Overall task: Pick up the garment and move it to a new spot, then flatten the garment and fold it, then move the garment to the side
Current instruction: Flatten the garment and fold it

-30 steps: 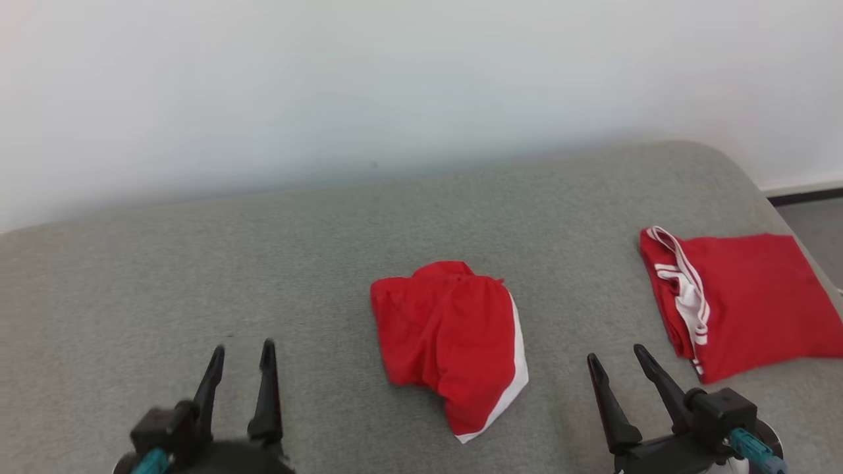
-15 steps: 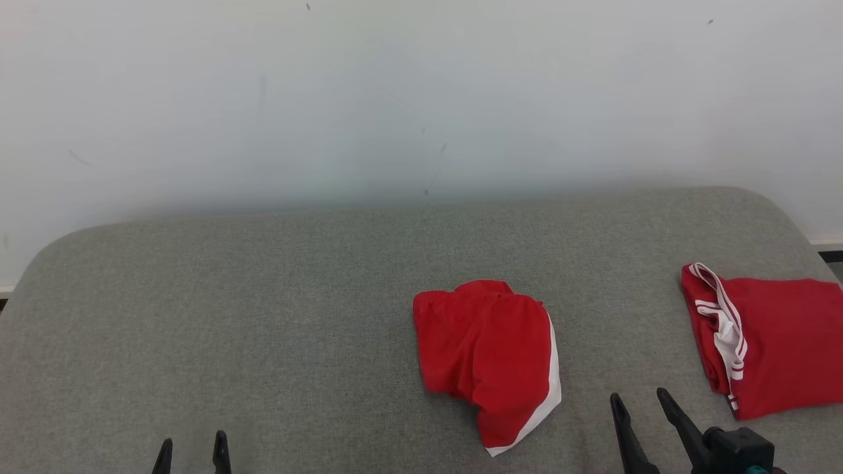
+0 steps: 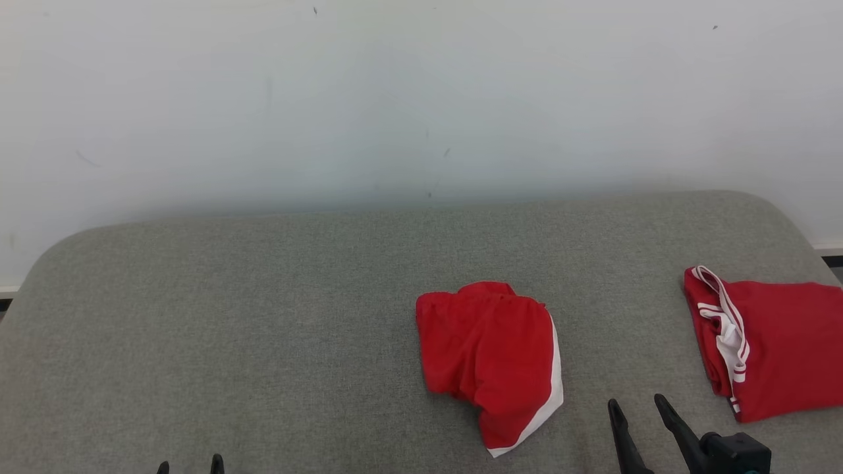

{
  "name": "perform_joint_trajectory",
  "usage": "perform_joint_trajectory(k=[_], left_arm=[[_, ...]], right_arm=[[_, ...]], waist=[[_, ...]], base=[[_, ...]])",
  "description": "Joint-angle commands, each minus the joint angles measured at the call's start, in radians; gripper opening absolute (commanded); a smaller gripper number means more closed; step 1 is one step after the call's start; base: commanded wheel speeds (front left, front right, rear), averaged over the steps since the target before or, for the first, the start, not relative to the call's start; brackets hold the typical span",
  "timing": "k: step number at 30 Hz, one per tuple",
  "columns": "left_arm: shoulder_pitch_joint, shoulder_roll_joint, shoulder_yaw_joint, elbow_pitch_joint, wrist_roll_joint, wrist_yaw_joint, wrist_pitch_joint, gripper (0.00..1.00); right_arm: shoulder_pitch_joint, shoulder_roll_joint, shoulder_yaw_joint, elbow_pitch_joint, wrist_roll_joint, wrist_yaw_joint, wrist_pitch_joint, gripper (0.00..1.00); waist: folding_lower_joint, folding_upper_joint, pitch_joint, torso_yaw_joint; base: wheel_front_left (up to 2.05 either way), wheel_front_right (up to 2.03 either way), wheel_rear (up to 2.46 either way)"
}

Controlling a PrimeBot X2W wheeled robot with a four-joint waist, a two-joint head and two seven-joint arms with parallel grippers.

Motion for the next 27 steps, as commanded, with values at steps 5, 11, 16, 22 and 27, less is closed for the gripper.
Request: perform_joint_trajectory(k=[5,11,16,22,27], left_arm=[[-0.016,-0.009,0.013,0.0,0.015,-0.015,-0.003,1.0],[-0.018,-0.015,0.021,0.007,0.027,-0.027,-0.003,1.0],[-0.022,-0.019,0.024,0.017,0.035,-0.035,-0.003,1.0],[-0.036,-0.025,0.026,0.028,0.038,-0.041,-0.003,1.0],[-0.055,-0.026,0.015,0.04,0.041,-0.046,-0.002,1.0]], right_arm=[[0.002,0.004,0.001,0.0,-0.004,-0.002,-0.004,1.0],[0.002,0.007,0.0,-0.001,-0.005,-0.002,-0.004,1.0],[0.0,0.007,0.004,-0.001,-0.003,-0.002,-0.006,1.0],[-0.003,0.006,0.007,-0.001,0.001,-0.002,-0.006,1.0],[-0.008,0.006,0.009,-0.001,0.002,-0.002,-0.006,1.0]], waist=[[0.0001,0.0,0.002,-0.006],[0.0001,0.0,0.003,-0.013],[0.0001,0.0,0.005,-0.018],[0.0001,0.0,0.013,-0.02],[0.0001,0.0,0.019,-0.025]], base=[[0.0,0.0,0.0],[0.0,0.0,0.0],[0.0,0.0,0.0],[0.0,0.0,0.0],[0.0,0.0,0.0]])
